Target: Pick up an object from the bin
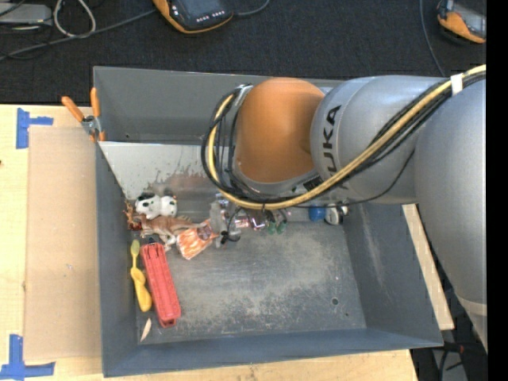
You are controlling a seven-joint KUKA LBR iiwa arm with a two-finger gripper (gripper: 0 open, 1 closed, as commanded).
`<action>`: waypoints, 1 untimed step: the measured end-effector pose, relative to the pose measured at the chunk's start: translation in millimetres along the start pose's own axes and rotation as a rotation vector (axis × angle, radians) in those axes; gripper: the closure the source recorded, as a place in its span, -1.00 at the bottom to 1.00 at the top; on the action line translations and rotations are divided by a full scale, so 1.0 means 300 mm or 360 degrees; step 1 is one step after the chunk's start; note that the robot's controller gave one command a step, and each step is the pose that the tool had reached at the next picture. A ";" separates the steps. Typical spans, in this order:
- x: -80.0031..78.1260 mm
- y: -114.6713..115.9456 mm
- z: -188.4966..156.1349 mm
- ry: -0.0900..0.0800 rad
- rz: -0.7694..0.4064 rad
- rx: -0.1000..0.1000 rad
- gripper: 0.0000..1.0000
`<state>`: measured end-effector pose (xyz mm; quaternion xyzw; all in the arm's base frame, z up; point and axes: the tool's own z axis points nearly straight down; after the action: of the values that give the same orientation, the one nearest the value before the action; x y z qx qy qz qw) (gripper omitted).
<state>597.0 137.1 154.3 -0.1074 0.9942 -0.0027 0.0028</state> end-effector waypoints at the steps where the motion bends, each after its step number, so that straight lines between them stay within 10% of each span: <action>1: -0.004 0.001 -0.116 -0.0005 0.0004 -0.0002 1.00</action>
Offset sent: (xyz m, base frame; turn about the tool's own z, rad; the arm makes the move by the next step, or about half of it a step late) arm 0.0233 0.0519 -0.0335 -0.3199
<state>597.9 137.7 189.2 -0.1061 0.9943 -0.0020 0.0044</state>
